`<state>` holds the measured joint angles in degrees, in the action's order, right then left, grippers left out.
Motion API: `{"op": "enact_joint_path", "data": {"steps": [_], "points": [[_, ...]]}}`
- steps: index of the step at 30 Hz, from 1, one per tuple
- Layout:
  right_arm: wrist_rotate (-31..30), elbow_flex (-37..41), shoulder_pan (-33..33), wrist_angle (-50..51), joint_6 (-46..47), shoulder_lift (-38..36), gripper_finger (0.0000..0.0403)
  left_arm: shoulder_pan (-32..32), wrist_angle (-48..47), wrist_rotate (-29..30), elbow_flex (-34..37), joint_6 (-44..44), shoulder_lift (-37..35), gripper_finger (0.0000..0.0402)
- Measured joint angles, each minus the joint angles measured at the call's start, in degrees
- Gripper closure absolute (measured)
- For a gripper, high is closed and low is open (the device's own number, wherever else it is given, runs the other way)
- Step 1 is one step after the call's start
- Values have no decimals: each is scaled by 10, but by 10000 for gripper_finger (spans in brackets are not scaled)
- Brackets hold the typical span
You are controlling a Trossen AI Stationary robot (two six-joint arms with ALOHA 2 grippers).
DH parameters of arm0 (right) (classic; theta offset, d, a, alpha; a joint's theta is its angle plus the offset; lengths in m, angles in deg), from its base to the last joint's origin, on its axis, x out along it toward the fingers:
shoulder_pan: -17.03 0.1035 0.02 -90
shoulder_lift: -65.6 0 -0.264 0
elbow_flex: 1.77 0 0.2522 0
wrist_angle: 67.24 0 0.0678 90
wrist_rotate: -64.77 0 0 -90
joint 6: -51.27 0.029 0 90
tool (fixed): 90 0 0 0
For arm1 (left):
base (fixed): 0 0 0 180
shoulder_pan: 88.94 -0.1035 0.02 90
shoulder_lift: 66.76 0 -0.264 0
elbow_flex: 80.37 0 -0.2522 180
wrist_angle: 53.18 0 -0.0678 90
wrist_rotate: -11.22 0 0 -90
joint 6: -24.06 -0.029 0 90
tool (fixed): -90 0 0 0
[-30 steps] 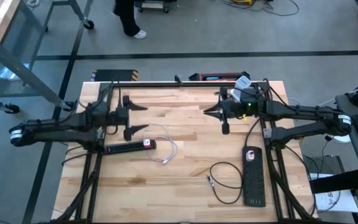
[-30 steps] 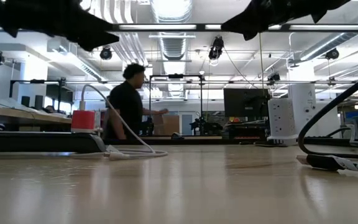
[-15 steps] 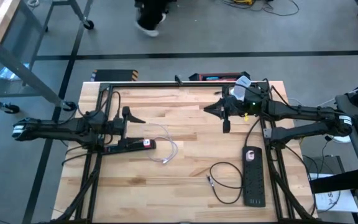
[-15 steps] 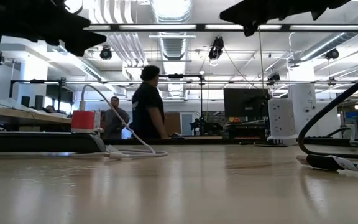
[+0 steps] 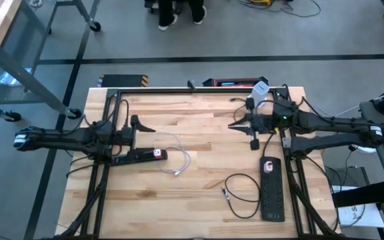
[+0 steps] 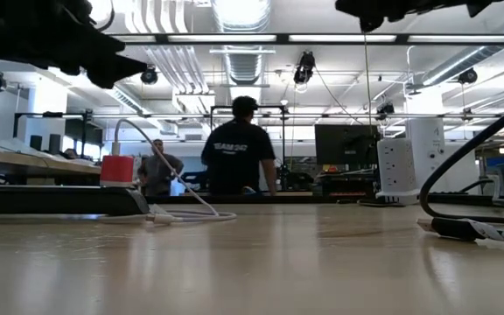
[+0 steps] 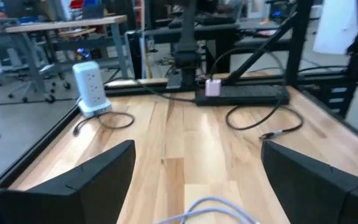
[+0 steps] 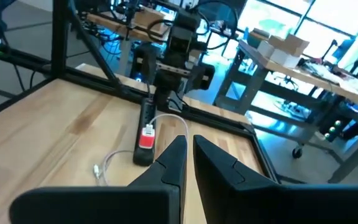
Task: Insert USB
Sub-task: Return to Home Position
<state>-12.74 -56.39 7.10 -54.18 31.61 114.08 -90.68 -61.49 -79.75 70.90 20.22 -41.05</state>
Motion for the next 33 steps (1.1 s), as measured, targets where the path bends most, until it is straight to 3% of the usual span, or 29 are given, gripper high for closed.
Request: {"op": "enact_joint_path", "data": {"steps": [9,15,19,23,28,33], "points": [[5,27,2,46,3,-109,384,17,4,4,21,0,-25,90],[76,48,-5,52,-5,-175,384,17,-27,4,35,3,-62,98],[90,58,-6,52,-7,-202,384,17,-20,0,56,3,-97,98],[74,74,-6,54,-20,-228,384,17,-21,0,71,3,-132,94],[3,87,-6,79,-21,-274,384,17,-22,-7,91,4,-168,94],[-5,90,-6,112,-19,-325,384,17,-31,-6,99,4,-192,102]]}}
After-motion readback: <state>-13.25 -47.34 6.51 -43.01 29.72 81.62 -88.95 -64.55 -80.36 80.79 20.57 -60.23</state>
